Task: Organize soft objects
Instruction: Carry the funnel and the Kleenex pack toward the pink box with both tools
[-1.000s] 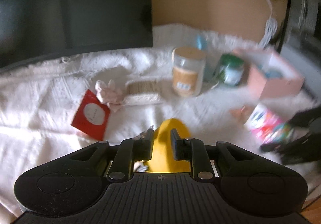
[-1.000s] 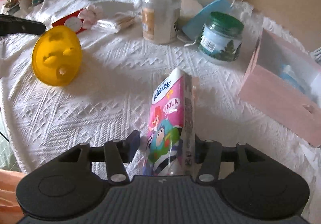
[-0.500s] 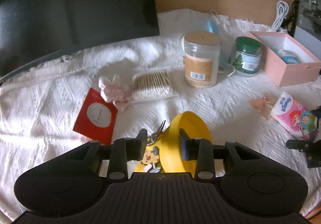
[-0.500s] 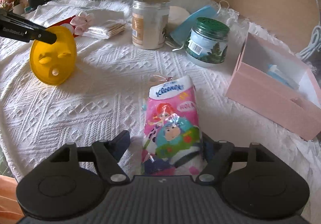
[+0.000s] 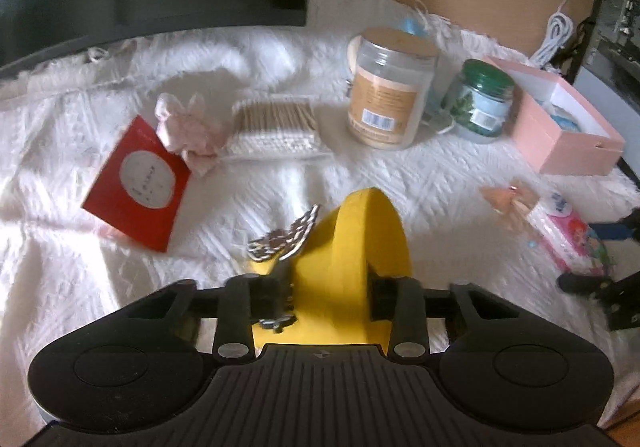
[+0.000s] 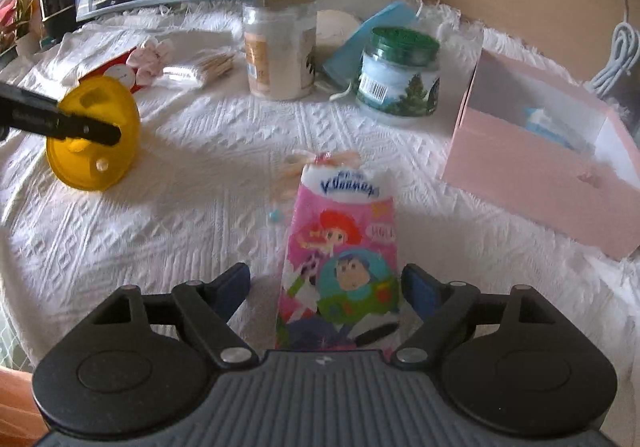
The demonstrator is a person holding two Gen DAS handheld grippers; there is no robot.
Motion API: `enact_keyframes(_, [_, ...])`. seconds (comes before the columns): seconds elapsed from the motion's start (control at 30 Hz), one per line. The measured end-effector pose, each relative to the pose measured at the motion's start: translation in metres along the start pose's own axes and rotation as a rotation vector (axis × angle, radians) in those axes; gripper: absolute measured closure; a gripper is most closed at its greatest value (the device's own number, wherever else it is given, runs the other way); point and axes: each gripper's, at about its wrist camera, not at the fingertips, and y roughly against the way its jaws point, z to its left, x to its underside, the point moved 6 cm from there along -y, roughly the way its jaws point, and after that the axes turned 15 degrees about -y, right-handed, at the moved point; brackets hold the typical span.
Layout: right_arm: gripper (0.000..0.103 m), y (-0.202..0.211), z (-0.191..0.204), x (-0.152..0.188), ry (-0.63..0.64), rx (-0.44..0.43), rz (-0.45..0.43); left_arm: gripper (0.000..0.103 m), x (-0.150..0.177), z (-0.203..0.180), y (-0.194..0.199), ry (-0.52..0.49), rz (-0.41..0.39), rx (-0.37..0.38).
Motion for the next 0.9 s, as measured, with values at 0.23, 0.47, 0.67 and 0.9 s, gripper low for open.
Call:
enact_keyframes(0.23, [0.020, -0.017, -0.013, -0.012, -0.070, 0.009, 0.031, 0.084, 0.005, 0.014, 0.004, 0.125, -0.017, -0.005])
enact_keyframes(0.47, [0.052, -0.005, -0.015, -0.018, -0.074, -0.037, 0.059, 0.088, 0.000, 0.002, 0.020, 0.051, -0.074, -0.025])
enact_keyframes(0.67, [0.053, 0.044, -0.019, -0.029, -0.024, -0.024, -0.021, 0.089, -0.023, -0.040, 0.040, -0.063, -0.131, 0.069])
enact_keyframes(0.9, [0.053, 0.070, -0.049, -0.018, -0.039, 0.089, -0.033, 0.089, -0.051, -0.121, 0.046, -0.235, -0.169, 0.314])
